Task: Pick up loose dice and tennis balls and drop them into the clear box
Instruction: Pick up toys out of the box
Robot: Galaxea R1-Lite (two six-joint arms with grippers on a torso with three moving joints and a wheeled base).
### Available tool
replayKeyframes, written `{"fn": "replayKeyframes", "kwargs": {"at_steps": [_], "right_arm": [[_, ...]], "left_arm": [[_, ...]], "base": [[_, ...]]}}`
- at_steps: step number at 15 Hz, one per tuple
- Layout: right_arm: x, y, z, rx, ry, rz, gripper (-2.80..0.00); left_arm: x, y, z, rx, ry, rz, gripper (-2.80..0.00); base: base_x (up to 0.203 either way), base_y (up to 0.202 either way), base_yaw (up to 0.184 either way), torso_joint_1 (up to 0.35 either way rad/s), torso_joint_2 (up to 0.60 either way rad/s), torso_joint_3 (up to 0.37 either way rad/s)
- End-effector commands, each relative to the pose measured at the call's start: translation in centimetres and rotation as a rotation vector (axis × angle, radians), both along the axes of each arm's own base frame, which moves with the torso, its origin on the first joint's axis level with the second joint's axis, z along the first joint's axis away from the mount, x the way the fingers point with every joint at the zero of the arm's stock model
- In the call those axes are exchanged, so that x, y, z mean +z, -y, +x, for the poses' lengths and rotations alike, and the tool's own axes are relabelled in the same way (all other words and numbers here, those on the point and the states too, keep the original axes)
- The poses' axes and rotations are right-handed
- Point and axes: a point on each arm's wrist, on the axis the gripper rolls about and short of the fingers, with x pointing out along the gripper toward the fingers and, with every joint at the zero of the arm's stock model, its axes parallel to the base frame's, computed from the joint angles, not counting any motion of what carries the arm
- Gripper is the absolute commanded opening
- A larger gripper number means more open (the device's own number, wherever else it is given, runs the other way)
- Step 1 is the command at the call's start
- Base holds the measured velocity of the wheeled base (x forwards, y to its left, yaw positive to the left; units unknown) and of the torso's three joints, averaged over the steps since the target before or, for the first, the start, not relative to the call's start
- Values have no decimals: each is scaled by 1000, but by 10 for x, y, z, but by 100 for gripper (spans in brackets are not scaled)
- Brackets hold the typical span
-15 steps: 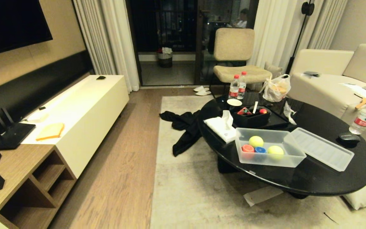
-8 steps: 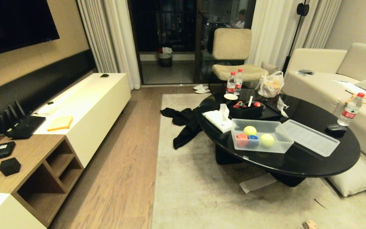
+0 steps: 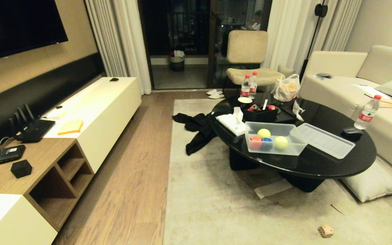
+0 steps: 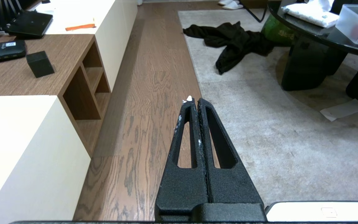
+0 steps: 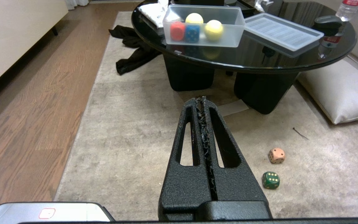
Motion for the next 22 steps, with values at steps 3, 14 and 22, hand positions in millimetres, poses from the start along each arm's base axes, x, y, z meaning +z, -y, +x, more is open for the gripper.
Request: {"fn": "replayKeyframes", "kwargs": {"at_steps": [3,14,22], "right_arm": [[0,0,0,0,-2,0,-280],[0,0,0,0,-1,0,-280],[0,0,0,0,-1,-1,-280]], "left_arm": [[-1,0,0,4,-1,6,-280],[178,-4,77,174,-107,0,-280],[192,-123,232,492,-404,-109,-280]], "base": [[0,0,0,0,0,0],[0,0,0,0,0,0],[0,0,0,0,0,0]]}}
